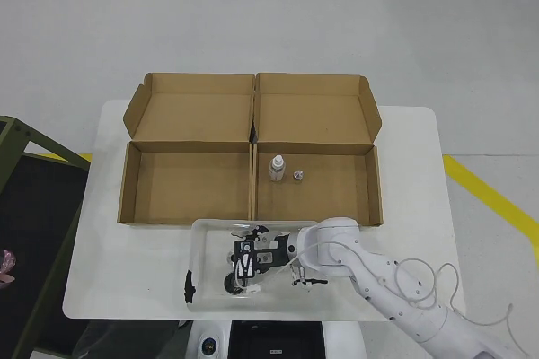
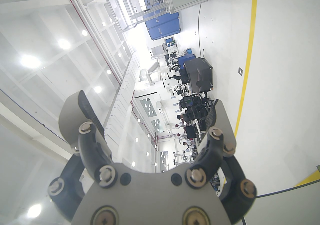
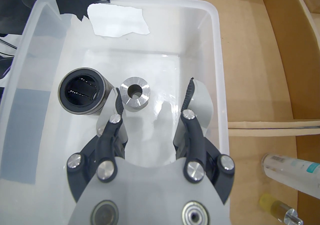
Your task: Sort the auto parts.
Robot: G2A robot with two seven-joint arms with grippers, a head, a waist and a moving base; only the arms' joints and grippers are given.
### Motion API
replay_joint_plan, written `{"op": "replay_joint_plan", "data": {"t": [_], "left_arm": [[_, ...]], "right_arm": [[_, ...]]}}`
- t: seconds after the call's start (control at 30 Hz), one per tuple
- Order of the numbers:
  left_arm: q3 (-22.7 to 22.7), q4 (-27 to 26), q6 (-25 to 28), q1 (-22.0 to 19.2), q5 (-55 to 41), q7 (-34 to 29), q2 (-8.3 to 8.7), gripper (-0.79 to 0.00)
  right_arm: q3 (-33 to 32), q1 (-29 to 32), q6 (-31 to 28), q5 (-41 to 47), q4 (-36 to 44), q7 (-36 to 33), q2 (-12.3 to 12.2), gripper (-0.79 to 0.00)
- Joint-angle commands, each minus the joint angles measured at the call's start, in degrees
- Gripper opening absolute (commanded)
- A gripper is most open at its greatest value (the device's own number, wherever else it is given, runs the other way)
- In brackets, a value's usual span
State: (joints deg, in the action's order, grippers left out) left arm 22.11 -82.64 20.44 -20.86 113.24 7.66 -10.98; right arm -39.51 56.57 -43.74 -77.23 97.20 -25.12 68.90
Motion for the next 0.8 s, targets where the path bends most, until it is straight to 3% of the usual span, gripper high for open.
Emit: {"op": "replay_joint_plan", "data": {"t": [0.0,0.77], "left_arm": [[0.0,0.0,0.0,0.0,0.0,0.0,0.0,0.0],[0.0,0.0,0.0,0.0,0.0,0.0,0.0,0.0]], "right_arm": [[0.2,0.0,-0.1,0.0,-0.4,-0.1,0.1,-0.326],[4.0,-3.3,-0.3,0.7,-6.9,1.5,2.5,-0.363]]}}
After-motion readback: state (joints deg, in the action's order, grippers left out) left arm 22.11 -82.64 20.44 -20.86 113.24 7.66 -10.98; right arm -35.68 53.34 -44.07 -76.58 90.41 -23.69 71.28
